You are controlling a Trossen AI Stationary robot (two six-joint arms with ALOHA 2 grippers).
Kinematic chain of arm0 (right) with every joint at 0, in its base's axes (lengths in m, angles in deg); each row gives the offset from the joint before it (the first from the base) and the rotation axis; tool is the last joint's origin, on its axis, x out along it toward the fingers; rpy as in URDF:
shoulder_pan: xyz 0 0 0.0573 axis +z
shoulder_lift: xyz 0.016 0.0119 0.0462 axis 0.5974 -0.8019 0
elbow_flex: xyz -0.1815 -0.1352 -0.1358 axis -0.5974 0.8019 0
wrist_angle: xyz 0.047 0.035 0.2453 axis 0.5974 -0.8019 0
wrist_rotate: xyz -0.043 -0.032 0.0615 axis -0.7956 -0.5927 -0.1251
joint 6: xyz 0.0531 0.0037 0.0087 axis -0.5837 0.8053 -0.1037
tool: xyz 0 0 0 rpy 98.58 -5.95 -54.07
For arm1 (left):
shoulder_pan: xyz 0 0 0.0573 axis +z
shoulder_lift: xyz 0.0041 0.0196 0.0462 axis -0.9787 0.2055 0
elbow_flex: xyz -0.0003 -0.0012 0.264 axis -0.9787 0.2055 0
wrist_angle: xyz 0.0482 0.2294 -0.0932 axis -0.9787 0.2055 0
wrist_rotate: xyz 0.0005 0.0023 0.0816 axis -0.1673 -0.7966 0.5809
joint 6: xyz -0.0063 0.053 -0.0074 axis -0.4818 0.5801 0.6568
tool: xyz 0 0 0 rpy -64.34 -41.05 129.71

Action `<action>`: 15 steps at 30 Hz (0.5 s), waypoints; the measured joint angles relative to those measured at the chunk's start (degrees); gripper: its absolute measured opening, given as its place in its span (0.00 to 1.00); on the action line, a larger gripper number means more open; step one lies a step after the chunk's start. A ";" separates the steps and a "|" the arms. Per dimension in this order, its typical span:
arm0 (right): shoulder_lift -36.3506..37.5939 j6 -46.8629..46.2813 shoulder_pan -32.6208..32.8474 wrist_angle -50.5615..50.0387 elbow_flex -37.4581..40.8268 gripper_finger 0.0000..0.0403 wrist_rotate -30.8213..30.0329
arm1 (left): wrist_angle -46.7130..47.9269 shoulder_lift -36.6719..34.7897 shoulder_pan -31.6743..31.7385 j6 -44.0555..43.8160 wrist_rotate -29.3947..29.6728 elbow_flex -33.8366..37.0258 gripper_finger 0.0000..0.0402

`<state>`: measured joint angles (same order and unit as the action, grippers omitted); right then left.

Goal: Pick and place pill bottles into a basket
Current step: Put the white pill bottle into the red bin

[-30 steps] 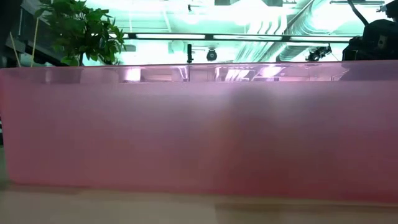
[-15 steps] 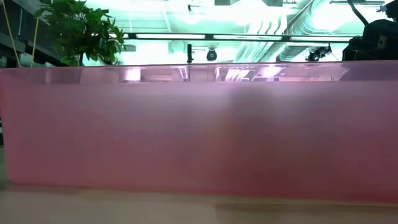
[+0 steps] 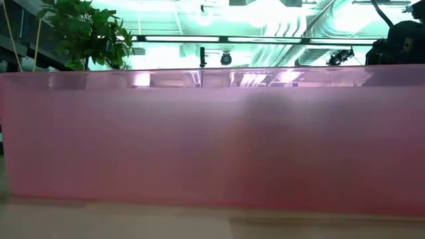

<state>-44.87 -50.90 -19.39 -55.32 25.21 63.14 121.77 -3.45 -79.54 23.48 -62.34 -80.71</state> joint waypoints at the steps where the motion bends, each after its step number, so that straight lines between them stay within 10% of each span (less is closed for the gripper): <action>1: -0.01 -0.02 0.00 0.00 0.00 0.35 -0.01 | 1.29 0.01 -0.88 0.39 0.01 0.00 0.48; 15: -0.01 -0.24 0.00 0.00 0.00 0.35 -0.02 | 15.22 0.26 -14.56 -0.60 11.43 9.32 0.48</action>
<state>-44.88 -51.14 -19.39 -55.32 25.21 63.12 136.99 -3.19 -94.11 22.87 -50.91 -71.38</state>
